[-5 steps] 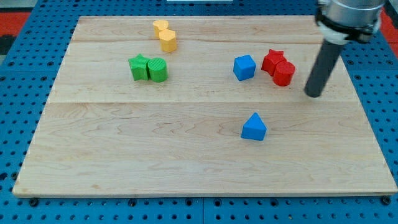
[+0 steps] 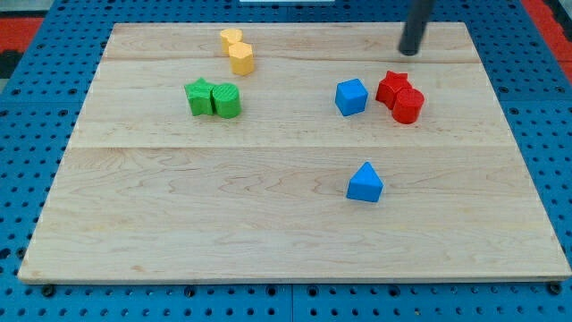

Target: Move the arm above the blue cube

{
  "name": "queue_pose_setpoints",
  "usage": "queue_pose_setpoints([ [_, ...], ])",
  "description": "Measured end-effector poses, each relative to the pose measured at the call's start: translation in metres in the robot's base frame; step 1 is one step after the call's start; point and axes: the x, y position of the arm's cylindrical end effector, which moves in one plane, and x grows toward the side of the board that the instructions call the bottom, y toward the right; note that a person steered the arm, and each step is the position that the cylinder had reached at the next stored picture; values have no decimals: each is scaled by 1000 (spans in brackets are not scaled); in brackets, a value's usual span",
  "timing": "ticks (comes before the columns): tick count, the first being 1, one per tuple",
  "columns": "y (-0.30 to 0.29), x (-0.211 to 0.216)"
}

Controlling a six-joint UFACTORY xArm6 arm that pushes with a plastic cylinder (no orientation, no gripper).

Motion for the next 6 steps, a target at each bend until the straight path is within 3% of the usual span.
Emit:
queue_pose_setpoints([
  [2,-24,-1],
  [3,-88,-16],
  [4,-96,-19],
  [5,-96,-5],
  [6,-96,35],
])
